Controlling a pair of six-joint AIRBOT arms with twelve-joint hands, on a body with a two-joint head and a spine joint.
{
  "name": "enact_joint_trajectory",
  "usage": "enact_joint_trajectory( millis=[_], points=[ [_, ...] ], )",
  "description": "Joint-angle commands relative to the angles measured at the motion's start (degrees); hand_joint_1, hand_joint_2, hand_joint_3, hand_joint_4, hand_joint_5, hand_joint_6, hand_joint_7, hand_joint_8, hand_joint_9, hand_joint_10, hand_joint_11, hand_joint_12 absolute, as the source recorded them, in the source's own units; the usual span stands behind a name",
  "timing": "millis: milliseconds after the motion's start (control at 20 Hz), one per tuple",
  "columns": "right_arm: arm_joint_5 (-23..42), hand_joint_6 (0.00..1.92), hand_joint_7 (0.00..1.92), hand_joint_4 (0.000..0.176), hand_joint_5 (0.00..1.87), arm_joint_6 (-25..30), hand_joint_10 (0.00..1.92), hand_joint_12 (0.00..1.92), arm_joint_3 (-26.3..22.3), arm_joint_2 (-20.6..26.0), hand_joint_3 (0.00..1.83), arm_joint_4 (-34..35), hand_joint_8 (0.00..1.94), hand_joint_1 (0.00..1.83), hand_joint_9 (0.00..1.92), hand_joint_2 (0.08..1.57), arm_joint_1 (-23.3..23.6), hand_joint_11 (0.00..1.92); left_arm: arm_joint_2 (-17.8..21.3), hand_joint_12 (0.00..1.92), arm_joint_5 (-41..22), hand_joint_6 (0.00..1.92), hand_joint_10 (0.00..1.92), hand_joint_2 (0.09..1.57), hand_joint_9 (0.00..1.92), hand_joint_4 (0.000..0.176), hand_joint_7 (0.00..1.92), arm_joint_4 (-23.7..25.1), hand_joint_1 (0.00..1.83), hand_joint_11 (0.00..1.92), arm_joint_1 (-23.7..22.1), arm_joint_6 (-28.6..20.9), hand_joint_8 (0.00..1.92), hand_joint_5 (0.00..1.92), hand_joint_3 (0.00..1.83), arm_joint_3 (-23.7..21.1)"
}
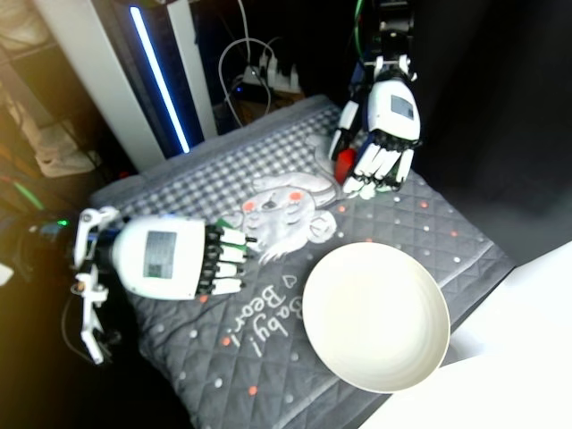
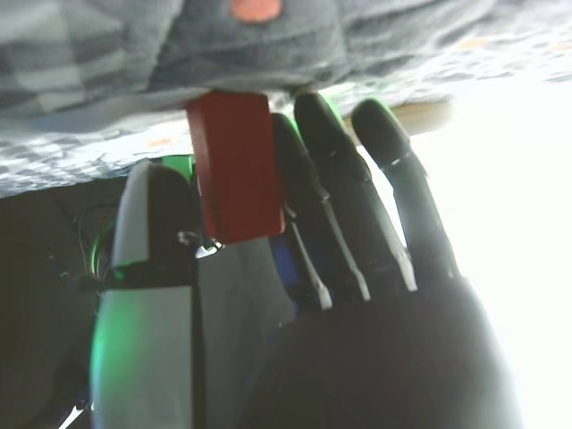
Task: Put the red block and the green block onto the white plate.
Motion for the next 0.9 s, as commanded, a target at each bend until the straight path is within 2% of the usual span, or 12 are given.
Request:
enact_joint_trajectory(
  millis=[0, 50, 200, 300, 350, 400, 450, 500, 550, 600, 750, 850],
  points=[
    [6.18, 0.49, 1.36, 0.000, 1.22, 0.18, 0.85, 1.44, 0.44, 0.38, 0.00, 1.90, 0.42, 1.28, 1.19, 1.00, 0.40, 0.92, -0.29, 1.79, -5.98, 0.01, 1.22, 1.08, 0.91, 0.000, 1.00, -0.73, 1.27, 0.64, -0.58, -0.10, 1.20, 1.35, 0.00, 0.36],
    [6.19, 0.62, 1.39, 0.006, 1.19, 0.18, 1.13, 1.60, 0.52, 0.38, 0.00, 1.91, 0.28, 1.27, 1.10, 1.00, 0.40, 0.88, -0.51, 1.87, -6.18, 0.52, 1.51, 1.06, 0.90, 0.000, 1.02, -0.77, 1.20, 0.75, -0.66, -0.10, 1.18, 1.20, 0.00, 0.59],
    [6.41, 0.56, 1.35, 0.002, 1.20, 0.18, 0.99, 1.47, 0.99, 0.37, 0.00, 2.32, 0.39, 1.27, 1.06, 1.00, 0.41, 0.78, -1.40, 1.89, -6.29, 0.72, 1.52, 1.06, 0.93, 0.000, 1.04, -0.39, 1.19, 0.74, -2.64, -0.07, 1.19, 1.12, 0.00, 1.88],
    [7.63, 0.34, 1.18, 0.000, 1.25, 0.18, 1.18, 1.64, 1.70, 0.36, 0.00, 3.50, 0.84, 1.28, 1.00, 1.03, 0.46, 0.79, -2.39, 1.69, -6.25, 0.37, 1.15, 1.07, 0.90, 0.000, 1.04, 0.16, 1.28, 0.61, -4.95, -0.05, 1.15, 1.20, 0.00, 3.40],
    [8.25, 0.32, 1.21, 0.000, 1.26, 0.18, 1.37, 1.71, 2.09, 0.33, 0.00, 4.06, 0.80, 1.29, 1.02, 1.02, 0.93, 0.86, -3.16, 1.45, -6.03, 0.46, 0.77, 1.04, 1.00, 0.000, 1.17, 0.44, 1.29, 0.58, -6.61, 0.01, 0.89, 1.17, 0.00, 4.41],
    [8.33, 0.32, 1.21, 0.000, 1.26, 0.03, 1.37, 1.71, 2.48, 0.16, 0.00, 4.12, 0.80, 1.29, 1.02, 1.02, 2.49, 0.86, -4.04, 1.45, -5.96, 0.46, 0.77, 1.04, 1.00, 0.000, 1.17, 0.64, 1.29, 0.58, -8.21, 0.11, 0.89, 1.17, 0.00, 5.51],
    [8.29, 0.49, 1.13, 0.000, 1.23, -0.61, 1.74, 1.88, 3.05, -0.48, 0.00, 3.99, 0.98, 1.22, 1.05, 1.02, 4.94, 1.02, -4.74, 1.57, -6.39, 0.29, 0.99, 1.06, 1.03, 0.000, 1.07, 0.68, 1.29, 0.69, -9.92, 0.14, 1.10, 1.22, 0.00, 6.51],
    [8.24, 0.29, 1.02, 0.000, 1.33, -1.04, 1.81, 1.92, 4.12, -1.58, 0.00, 3.71, 1.23, 1.23, 0.92, 1.00, 7.31, 0.89, -5.28, 1.59, -6.89, 0.19, 1.05, 1.05, 0.99, 0.000, 1.09, 0.66, 1.29, 0.59, -11.43, 0.13, 1.07, 1.27, 0.00, 7.32],
    [8.16, 0.29, 1.02, 0.000, 1.33, -1.41, 1.81, 1.92, 5.78, -3.08, 0.00, 3.77, 1.23, 1.23, 0.92, 1.00, 9.48, 0.89, -6.05, 1.59, -7.15, 0.19, 1.05, 1.05, 0.99, 0.000, 1.09, 0.66, 1.29, 0.59, -12.93, 0.16, 1.07, 1.27, 0.00, 8.34],
    [7.71, 0.52, 0.81, 0.000, 1.23, -1.85, 1.92, 1.92, 7.28, -4.51, 0.00, 4.04, 1.86, 1.21, 1.00, 1.02, 11.29, 1.15, -7.21, 1.44, -7.06, 0.35, 0.83, 1.04, 1.07, 0.000, 1.17, 0.66, 1.28, 0.79, -14.63, 0.39, 0.85, 1.23, 0.00, 9.74],
    [6.10, 0.73, 0.98, 0.000, 1.12, -3.26, 1.92, 1.92, 12.88, -8.86, 0.00, 7.32, 1.90, 1.20, 1.25, 1.05, 15.38, 1.40, -11.85, 1.27, -5.35, 0.47, 0.57, 1.04, 1.21, 0.000, 1.20, -0.42, 1.28, 0.91, -18.98, 1.73, 0.79, 1.18, 0.00, 15.00],
    [2.71, 0.60, 0.87, 0.000, 1.19, -3.47, 1.92, 1.92, 18.19, -12.88, 0.00, 9.08, 1.76, 1.20, 0.95, 1.03, 17.98, 1.04, -16.56, 1.25, -2.78, 0.50, 0.49, 1.04, 1.23, 0.000, 1.20, -1.87, 1.28, 0.86, -21.10, 1.76, 0.79, 1.17, 0.00, 20.53]
  ],
)
